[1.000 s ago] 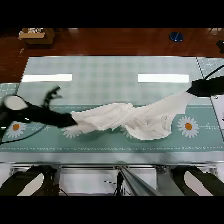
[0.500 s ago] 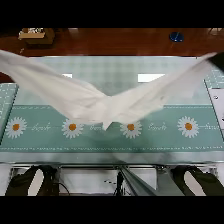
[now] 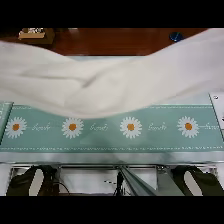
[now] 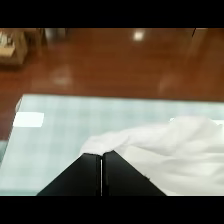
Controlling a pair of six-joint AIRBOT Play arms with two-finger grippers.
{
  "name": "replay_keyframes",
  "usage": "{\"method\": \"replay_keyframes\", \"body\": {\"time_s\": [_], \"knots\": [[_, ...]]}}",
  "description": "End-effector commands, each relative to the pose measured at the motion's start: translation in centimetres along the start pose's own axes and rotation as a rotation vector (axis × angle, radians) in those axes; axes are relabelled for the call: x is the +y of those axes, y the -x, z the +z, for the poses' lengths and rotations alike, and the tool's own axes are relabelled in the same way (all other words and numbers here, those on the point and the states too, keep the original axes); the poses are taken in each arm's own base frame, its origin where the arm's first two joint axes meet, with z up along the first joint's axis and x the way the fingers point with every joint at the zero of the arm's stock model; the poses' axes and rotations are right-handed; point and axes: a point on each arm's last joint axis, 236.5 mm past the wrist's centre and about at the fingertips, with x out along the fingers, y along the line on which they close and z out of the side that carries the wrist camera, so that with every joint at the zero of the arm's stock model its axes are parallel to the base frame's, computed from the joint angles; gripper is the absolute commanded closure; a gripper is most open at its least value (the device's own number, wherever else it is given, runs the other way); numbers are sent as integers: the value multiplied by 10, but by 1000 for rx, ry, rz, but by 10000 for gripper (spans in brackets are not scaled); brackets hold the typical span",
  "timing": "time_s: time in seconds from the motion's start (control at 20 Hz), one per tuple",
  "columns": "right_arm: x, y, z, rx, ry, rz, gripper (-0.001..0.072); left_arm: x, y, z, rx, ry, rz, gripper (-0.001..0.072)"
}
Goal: Fold the shirts.
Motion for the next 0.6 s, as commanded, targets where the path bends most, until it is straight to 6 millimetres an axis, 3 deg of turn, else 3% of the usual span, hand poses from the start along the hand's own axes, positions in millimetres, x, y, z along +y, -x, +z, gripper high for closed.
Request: {"method": "replay_keyframes", "body": {"time_s": [0.0,0.05,0.15,0.3,0.45,0.55], "knots": [[-2,24,-35,154,-8,-27,695,17,8,-48,203,-13,70,690],[-2,26,-55,240,6,-25,695,20,7,-59,250,-17,78,690],[-1,29,-75,333,-23,-22,695,22,-5,-89,365,-44,59,689],[0,19,-102,472,-48,-2,695,17,-37,-165,624,-44,-14,689],[6,-24,-123,597,-71,65,695,15,-79,-243,803,-4,-55,688],[13,-68,-153,741,-104,146,695,5,-113,-276,826,49,-110,689]]}}
